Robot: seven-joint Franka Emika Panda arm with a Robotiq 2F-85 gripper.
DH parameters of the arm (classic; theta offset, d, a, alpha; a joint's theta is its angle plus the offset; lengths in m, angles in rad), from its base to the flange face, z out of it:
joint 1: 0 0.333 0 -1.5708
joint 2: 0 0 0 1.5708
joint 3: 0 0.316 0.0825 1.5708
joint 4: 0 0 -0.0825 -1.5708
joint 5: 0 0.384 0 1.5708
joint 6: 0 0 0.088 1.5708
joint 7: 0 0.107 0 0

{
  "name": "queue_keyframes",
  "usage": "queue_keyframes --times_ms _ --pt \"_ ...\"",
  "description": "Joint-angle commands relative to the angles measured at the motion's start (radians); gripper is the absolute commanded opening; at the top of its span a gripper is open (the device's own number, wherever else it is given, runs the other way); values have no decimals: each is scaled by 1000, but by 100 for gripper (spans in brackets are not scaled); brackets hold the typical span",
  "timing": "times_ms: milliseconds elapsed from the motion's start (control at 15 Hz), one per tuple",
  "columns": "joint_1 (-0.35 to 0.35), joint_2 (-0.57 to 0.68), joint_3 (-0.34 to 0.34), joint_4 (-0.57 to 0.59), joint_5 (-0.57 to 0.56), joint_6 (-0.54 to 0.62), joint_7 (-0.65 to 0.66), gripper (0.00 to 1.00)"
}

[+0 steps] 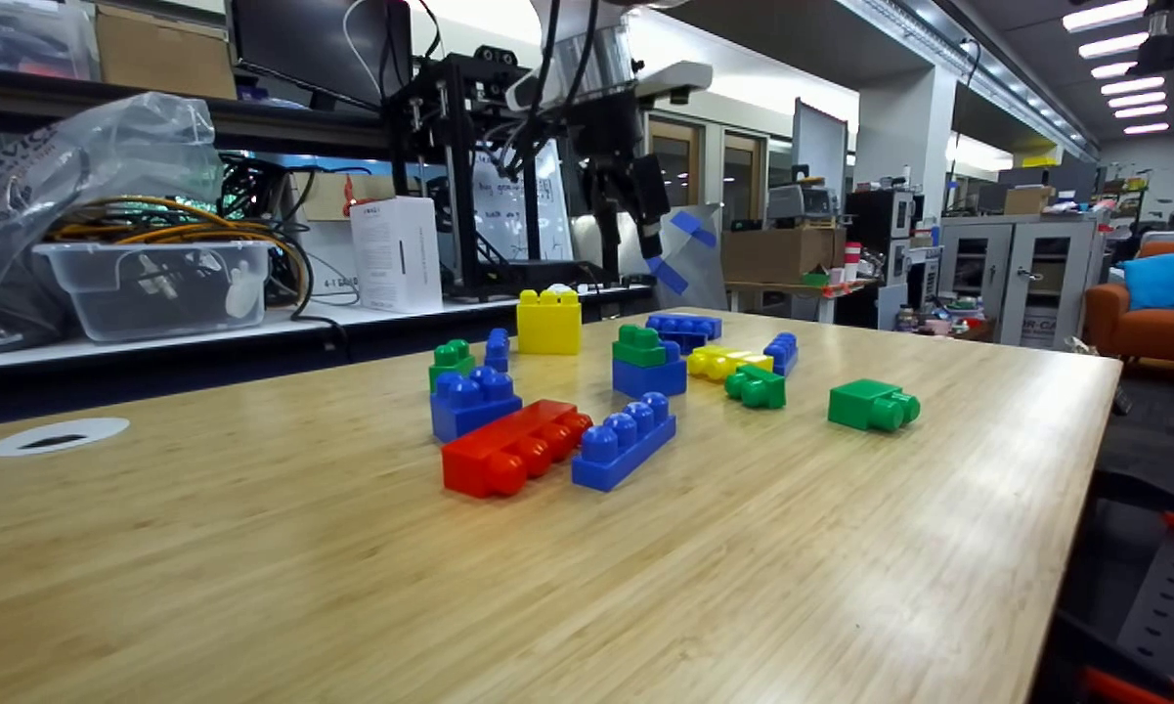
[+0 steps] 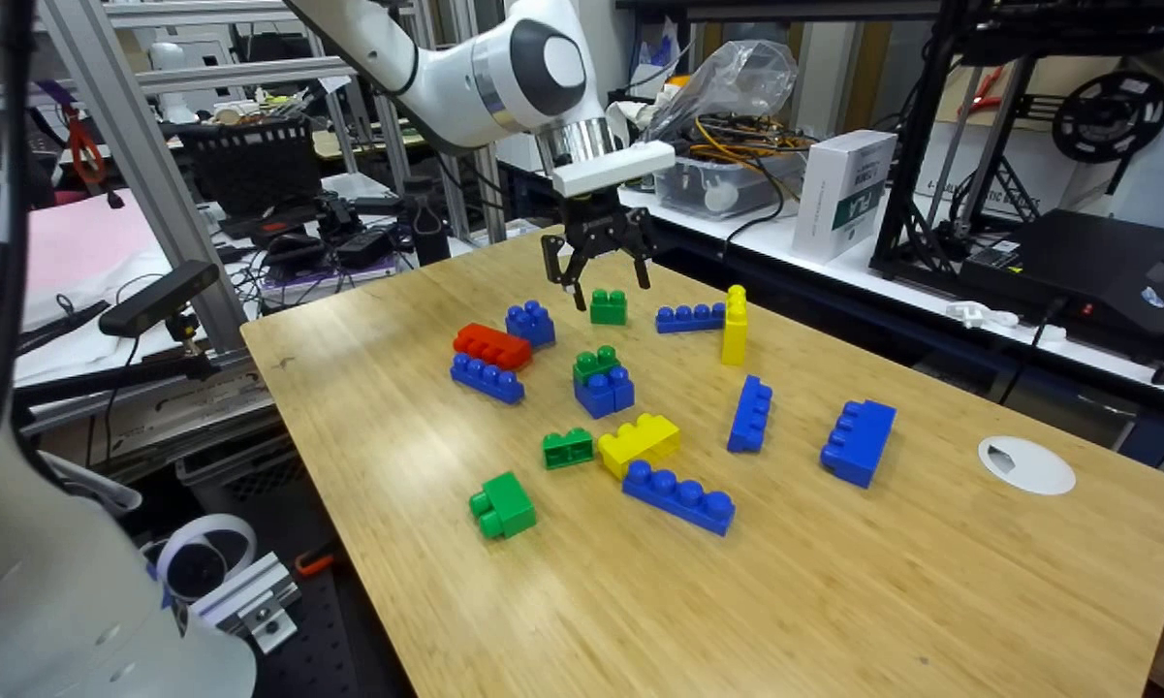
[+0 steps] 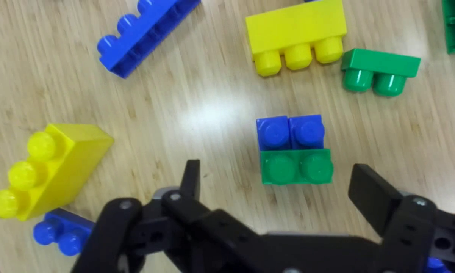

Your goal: Turn the blue legos with the green legos on the top anti clockwise then put the green legos on top of the same legos

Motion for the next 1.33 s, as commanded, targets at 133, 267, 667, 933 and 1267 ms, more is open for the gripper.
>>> queue_keyframes --times_ms 133,267,667,933,1267 --pt "-58 -174 -56 -96 98 -58 29 100" --pt "-82 -218 -83 -127 179 -84 -5 100" --pt "-115 -285 -157 -258 407 -33 -117 100" --pt "-117 -275 -172 -327 400 10 -113 100" --pt "-101 -222 -148 -365 316 63 -59 100"
